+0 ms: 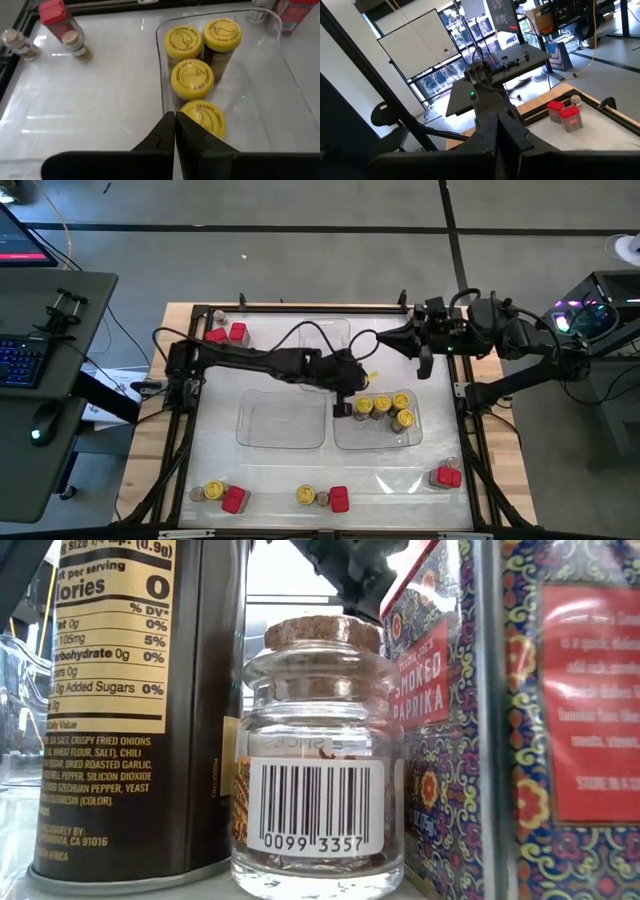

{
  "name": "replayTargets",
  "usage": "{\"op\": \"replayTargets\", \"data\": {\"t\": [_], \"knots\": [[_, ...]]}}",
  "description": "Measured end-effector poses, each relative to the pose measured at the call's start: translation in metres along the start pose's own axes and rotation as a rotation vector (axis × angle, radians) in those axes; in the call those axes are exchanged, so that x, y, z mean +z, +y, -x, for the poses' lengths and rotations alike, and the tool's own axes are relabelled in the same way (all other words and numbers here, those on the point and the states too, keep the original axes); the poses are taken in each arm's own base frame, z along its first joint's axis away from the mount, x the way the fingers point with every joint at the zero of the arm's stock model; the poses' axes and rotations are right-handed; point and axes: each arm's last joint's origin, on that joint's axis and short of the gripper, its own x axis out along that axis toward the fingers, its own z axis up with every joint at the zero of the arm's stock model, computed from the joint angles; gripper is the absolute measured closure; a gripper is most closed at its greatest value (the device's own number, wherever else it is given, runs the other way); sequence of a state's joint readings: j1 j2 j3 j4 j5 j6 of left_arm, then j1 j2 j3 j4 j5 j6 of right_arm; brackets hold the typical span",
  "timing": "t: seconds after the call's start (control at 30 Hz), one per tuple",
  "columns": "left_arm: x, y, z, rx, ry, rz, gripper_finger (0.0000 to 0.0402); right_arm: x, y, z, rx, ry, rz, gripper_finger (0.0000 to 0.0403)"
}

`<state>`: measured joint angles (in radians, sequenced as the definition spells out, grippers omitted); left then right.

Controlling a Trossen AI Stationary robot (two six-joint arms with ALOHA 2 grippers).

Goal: Sort spices by type
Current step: Put the yellow seasoning bottle into the bottom right transparent bin

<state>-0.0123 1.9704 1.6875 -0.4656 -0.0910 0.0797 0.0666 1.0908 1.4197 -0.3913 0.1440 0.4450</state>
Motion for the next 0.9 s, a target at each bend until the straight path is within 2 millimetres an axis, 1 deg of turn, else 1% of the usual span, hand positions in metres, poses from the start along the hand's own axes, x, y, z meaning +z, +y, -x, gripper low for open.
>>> {"op": "replayTargets", "data": {"t": [0.1, 0.17, 0.27, 0.33, 0.4, 0.43, 0.5, 0.57, 0.63, 0.73, 0.8, 0.9], "knots": [[-0.002, 0.002, 0.014, -0.002, 0.056, 0.015, 0.0401, -0.005, -0.002, 0.0, -0.022, 0.055, -0.007, 0.0402], [-0.008, 0.004, 0.022, 0.004, 0.104, 0.02, 0.0401, -0.012, -0.005, 0.0, -0.019, 0.142, -0.029, 0.0402], [-0.025, 0.005, 0.03, 0.035, 0.144, 0.084, 0.0401, -0.026, -0.009, 0.001, -0.023, 0.305, -0.077, 0.0402], [-0.036, 0.004, 0.037, 0.035, 0.107, 0.135, 0.0401, -0.036, -0.01, 0.002, -0.035, 0.415, -0.125, 0.0402], [-0.043, -0.001, 0.051, 0.025, 0.031, 0.185, 0.0401, -0.048, -0.009, 0.003, -0.042, 0.52, -0.155, 0.0402], [-0.046, -0.004, 0.059, 0.017, -0.013, 0.209, 0.0401, -0.057, -0.01, 0.002, -0.057, 0.594, -0.168, 0.0402], [-0.051, -0.01, 0.078, -0.001, -0.088, 0.245, 0.0401, -0.077, -0.011, 0.0, -0.077, 0.717, -0.193, 0.0402], [-0.053, -0.015, 0.099, -0.001, -0.154, 0.269, 0.0401, -0.097, -0.012, -0.006, -0.086, 0.789, -0.208, 0.0402], [-0.05, -0.016, 0.127, 0.004, -0.218, 0.284, 0.0401, -0.116, -0.012, -0.014, -0.066, 0.802, -0.201, 0.0402], [-0.049, -0.023, 0.169, -0.012, -0.281, 0.283, 0.0401, -0.136, -0.011, -0.027, 0.002, 0.752, -0.199, 0.0402], [-0.056, -0.031, 0.19, -0.048, -0.252, 0.277, 0.0401, -0.144, -0.012, -0.033, 0.049, 0.701, -0.203, 0.0402], [-0.079, -0.047, 0.216, -0.122, -0.097, 0.3, 0.0401, -0.15, -0.013, -0.038, 0.086, 0.649, -0.213, 0.0402]]}}
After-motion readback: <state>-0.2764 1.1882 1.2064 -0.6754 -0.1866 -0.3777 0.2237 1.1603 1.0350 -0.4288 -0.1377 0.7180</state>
